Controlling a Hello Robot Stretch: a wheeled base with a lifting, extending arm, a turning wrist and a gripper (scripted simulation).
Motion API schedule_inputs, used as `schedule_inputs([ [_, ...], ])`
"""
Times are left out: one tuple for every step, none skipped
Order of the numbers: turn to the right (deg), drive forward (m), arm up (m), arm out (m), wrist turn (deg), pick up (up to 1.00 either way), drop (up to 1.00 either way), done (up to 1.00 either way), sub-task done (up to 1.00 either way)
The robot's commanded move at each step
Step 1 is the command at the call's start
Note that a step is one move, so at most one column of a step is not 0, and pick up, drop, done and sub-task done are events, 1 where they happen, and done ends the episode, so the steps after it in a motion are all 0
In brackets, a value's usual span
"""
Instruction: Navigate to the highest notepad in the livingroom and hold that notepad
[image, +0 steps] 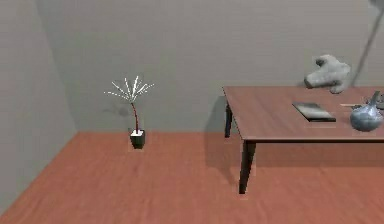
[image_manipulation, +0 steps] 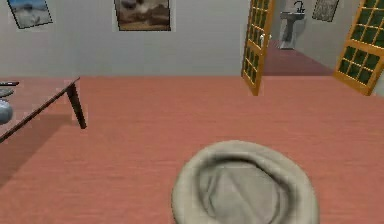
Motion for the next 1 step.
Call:
schedule_inputs([
  [0.0,0.15,0.00,0.00,0.0,0.00,0.00,0.00,0.00],
])
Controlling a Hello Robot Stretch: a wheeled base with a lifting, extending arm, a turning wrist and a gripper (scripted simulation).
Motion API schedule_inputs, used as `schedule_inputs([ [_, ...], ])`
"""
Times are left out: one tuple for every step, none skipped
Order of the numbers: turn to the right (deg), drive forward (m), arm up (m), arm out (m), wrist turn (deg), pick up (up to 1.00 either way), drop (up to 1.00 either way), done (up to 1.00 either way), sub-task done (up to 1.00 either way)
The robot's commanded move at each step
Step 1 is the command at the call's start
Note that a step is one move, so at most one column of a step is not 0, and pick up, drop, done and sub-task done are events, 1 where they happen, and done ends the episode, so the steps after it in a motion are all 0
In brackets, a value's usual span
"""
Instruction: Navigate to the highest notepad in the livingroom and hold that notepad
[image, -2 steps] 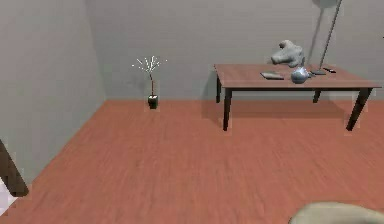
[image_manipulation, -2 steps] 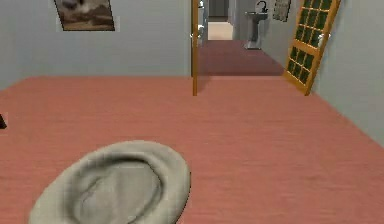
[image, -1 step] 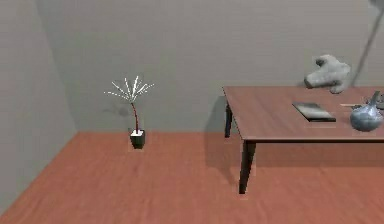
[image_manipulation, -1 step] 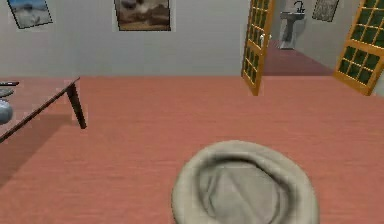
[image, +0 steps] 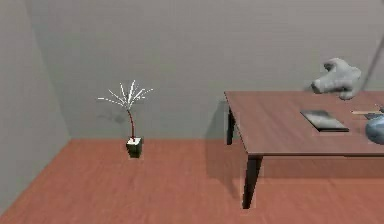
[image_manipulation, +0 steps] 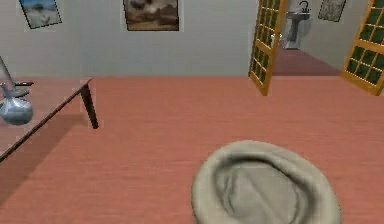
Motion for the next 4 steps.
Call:
schedule_inputs([
  [36.0,0.00,0.00,0.00,0.0,0.00,0.00,0.00,0.00],
  [0.0,0.70,0.00,0.00,0.0,0.00,0.00,0.00,0.00],
  [-45.0,0.00,0.00,0.00,0.0,0.00,0.00,0.00,0.00],
  [-39.0,0.00,0.00,0.00,0.0,0.00,0.00,0.00,0.00],
])
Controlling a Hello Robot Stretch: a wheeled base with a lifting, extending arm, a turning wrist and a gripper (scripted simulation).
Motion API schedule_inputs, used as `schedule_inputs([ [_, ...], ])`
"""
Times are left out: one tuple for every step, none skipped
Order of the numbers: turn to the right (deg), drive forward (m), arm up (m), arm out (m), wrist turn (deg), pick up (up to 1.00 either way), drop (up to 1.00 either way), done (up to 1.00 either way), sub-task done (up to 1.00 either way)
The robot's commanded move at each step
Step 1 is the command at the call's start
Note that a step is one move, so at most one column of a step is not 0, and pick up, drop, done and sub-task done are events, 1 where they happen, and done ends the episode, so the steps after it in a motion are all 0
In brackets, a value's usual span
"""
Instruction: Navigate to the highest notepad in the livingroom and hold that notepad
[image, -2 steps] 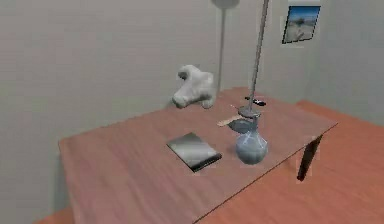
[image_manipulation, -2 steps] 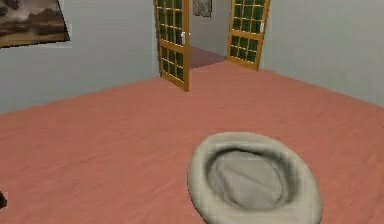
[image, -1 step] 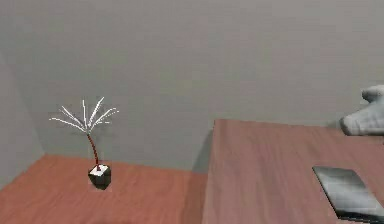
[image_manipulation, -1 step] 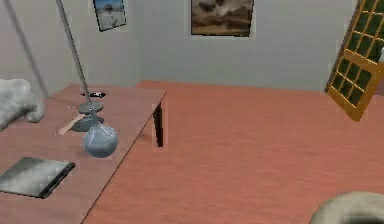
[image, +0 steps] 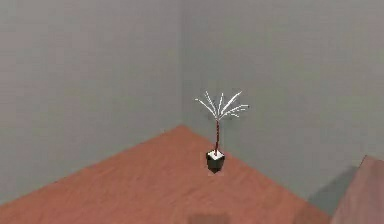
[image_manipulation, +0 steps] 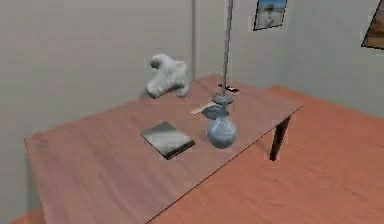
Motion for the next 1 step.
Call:
schedule_inputs([
  [45.0,0.00,0.00,0.00,0.0,0.00,0.00,0.00,0.00],
])
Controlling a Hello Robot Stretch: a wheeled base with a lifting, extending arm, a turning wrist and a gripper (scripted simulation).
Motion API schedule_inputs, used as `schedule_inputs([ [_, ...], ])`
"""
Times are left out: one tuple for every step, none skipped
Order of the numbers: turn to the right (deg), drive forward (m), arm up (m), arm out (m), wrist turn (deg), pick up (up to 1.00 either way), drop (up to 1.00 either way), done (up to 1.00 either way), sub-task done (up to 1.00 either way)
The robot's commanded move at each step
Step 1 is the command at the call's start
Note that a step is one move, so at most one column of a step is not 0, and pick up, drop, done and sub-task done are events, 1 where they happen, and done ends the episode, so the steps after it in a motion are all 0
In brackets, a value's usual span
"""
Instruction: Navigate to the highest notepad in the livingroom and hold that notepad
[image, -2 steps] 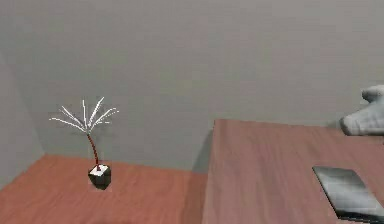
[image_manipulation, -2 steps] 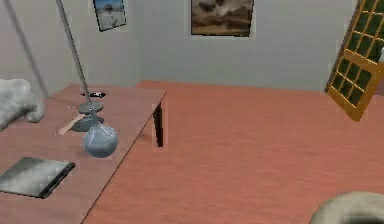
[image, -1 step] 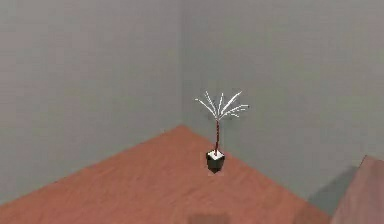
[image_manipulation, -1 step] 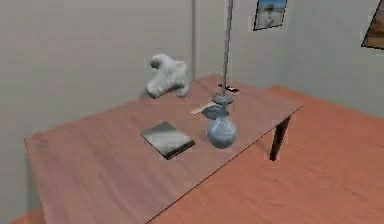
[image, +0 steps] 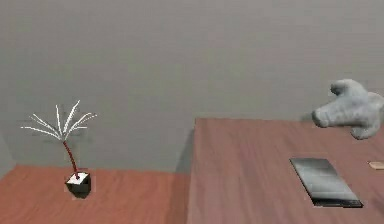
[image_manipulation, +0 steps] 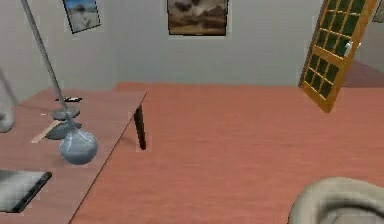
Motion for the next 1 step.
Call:
schedule_inputs([
  [45.0,0.00,0.00,0.00,0.0,0.00,0.00,0.00,0.00],
])
